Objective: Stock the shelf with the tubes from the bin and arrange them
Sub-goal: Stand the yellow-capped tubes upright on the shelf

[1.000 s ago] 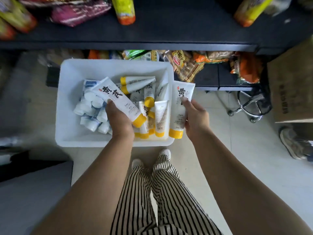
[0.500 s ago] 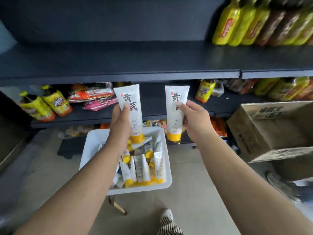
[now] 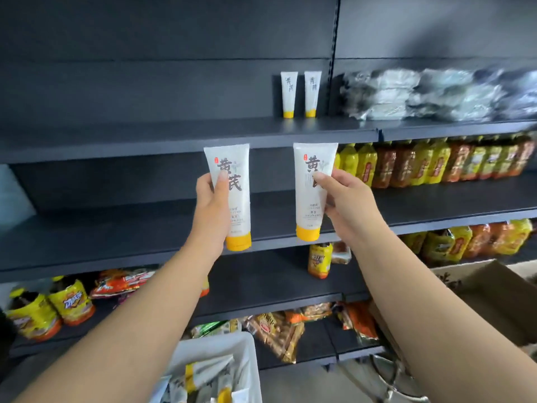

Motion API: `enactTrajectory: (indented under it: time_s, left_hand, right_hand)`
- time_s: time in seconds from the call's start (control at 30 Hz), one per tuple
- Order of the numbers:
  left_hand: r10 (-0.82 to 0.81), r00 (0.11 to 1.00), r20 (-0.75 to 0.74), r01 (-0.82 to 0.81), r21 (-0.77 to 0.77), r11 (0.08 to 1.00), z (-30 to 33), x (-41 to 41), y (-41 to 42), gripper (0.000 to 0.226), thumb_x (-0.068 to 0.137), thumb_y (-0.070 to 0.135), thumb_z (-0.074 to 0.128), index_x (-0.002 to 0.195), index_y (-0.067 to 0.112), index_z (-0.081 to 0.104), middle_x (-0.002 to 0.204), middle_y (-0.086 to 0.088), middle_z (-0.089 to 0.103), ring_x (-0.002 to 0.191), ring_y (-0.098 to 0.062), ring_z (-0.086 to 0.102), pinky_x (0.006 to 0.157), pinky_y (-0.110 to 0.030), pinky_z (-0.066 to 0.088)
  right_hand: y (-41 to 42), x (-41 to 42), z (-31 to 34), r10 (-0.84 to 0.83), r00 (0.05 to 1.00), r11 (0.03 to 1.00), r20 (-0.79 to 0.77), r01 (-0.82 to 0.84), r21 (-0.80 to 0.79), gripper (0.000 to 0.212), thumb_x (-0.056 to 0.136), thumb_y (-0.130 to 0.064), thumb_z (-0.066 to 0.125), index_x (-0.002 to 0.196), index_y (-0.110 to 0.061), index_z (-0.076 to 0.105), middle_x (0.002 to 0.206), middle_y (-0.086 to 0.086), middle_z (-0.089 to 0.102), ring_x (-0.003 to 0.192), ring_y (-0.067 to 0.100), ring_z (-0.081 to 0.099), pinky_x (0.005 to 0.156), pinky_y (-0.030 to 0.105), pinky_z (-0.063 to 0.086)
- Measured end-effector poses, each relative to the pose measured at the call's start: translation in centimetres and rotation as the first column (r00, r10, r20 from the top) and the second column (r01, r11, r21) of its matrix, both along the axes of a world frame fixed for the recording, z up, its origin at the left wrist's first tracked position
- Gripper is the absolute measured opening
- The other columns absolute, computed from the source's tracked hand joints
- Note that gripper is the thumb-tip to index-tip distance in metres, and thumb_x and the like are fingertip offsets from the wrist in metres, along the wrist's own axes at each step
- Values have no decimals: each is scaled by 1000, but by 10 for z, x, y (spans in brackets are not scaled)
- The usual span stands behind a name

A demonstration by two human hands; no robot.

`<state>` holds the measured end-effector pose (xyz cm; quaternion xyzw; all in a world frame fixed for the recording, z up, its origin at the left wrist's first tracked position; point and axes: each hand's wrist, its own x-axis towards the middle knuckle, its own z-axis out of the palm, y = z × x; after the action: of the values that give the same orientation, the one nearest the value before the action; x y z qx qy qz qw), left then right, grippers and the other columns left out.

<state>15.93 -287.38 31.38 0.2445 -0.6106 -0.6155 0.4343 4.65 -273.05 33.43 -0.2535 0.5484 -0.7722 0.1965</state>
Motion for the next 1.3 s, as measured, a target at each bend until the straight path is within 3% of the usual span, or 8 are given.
enactTrajectory:
  time_s: [0.17, 0.3, 0.53, 0.7, 0.93, 1.13, 1.23, 1.3]
  left_hand:
    - [11, 998, -63, -14, -52, 999, 24, -72, 18, 13, 97, 36, 38, 106, 27, 43, 92, 11, 56, 83, -6, 57, 74, -27, 47]
    - [-8, 996, -87, 6, -30, 1000, 37, -113, 28, 16, 98, 29, 41, 110, 20, 46, 89, 11, 57, 79, -2, 56, 68, -22, 44]
    - [-28, 997, -78, 25, -38, 999, 63, -167, 12, 13, 95, 24, 48, 103, 17, 56, 113, -6, 63, 105, -22, 61, 99, -43, 46]
    - [-35, 988, -151, 19, -106, 994, 97, -212, -31, 9, 94, 22, 50, 98, 18, 58, 112, -6, 65, 107, -23, 62, 94, -43, 49]
    - [-79, 969, -233, 57, -99, 993, 135, -288, -117, 6, 95, 15, 48, 99, 14, 53, 100, -2, 62, 88, -13, 62, 82, -32, 52]
    - [-86, 994, -67, 79, -103, 992, 143, -344, -180, 20, 94, 22, 51, 113, 18, 55, 104, 3, 63, 93, -13, 62, 67, -33, 49]
    - [-88, 996, 11, 89, -71, 994, 141, -367, -199, 18, 93, 24, 52, 111, 20, 55, 118, 0, 61, 110, -19, 58, 79, -44, 47]
    - [-80, 997, 20, 80, -52, 995, 141, -382, -207, 17, 94, 24, 52, 110, 20, 53, 113, 1, 61, 112, -20, 57, 82, -48, 46]
  right_hand:
    - [14, -68, 19, 43, 999, 998, 8, -42, -50, 12, 90, -10, 56, 89, -15, 66, 72, -9, 72, 61, 1, 66, 55, 19, 51]
    - [18, -113, 31, 80, 997, 994, 19, -78, -80, 10, 90, -9, 55, 90, -12, 65, 71, -7, 71, 55, 0, 65, 49, 16, 50]
    - [-2, -180, 56, 138, 990, 980, -13, -139, -142, 16, 91, -8, 54, 82, -15, 66, 65, -8, 71, 55, 2, 64, 51, 18, 50]
    - [-41, -234, 88, 129, 986, 967, -108, -149, -204, 18, 91, -8, 53, 81, -16, 66, 69, -6, 71, 62, 8, 64, 62, 27, 53]
    - [-112, -318, 136, 8, 980, 978, -197, -49, -205, 13, 89, -8, 57, 86, -15, 67, 77, -3, 70, 62, 8, 64, 60, 22, 53]
    - [-166, -375, 140, -72, 975, 996, -212, 58, -73, 10, 85, -7, 63, 80, -16, 66, 65, -4, 66, 43, 1, 57, 48, 16, 48]
    - [-189, -400, 132, -40, 982, 999, -184, 37, -18, 14, 85, -7, 63, 78, -18, 65, 68, -4, 67, 46, 1, 59, 53, 17, 50]
    - [-203, -416, 126, 1, 988, 1000, -152, 0, 2, 14, 85, -7, 62, 78, -19, 65, 62, -7, 68, 47, 2, 61, 53, 18, 50]
